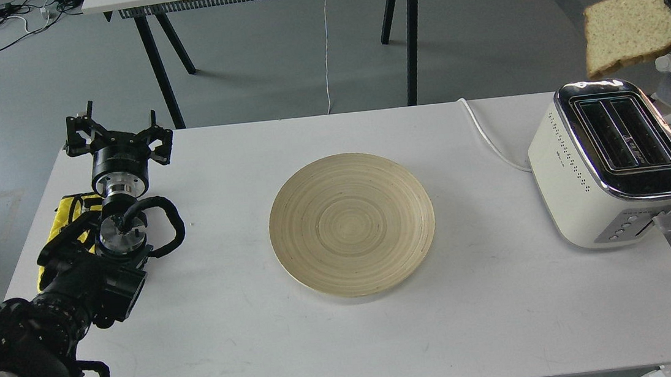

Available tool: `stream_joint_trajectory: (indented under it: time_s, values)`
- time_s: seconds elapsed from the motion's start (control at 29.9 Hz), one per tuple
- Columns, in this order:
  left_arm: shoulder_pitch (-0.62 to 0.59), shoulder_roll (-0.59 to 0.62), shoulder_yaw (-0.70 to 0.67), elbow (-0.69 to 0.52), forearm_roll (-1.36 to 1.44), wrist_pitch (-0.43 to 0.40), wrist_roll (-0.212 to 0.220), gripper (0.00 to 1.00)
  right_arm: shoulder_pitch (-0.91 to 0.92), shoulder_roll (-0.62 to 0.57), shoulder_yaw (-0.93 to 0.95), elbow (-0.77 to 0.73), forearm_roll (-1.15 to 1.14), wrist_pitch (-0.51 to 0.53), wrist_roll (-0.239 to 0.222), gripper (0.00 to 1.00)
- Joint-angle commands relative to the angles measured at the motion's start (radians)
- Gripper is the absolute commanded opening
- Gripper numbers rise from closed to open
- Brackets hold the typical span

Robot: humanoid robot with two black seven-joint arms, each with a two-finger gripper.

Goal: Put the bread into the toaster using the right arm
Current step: 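Lift the bread with the right gripper and carry it above the toaster, then lower the bread into the toaster slot with the right gripper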

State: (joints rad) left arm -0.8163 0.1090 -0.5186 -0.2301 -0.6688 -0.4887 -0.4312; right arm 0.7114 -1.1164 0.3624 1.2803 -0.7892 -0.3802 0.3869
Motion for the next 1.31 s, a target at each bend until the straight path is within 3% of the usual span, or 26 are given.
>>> stream_joint_trajectory:
  time_s: [0.0, 0.44, 1.27]
  values:
    - [0.000, 0.000, 0.000, 0.000, 0.000, 0.000, 0.000, 1.00, 0.003, -0.042, -0.080, -0.001, -0.042, 0.004, 0.000, 0.06]
    - [0.000, 0.000, 0.000, 0.000, 0.000, 0.000, 0.000, 1.00, 0.006, -0.045, -0.184, -0.038, -0.074, 0.006, 0.000, 0.05]
    - [0.000, 0.000, 0.000, 0.000, 0.000, 0.000, 0.000, 1.00, 0.013, -0.023, -0.186, -0.058, -0.088, 0.007, 0.000, 0.05]
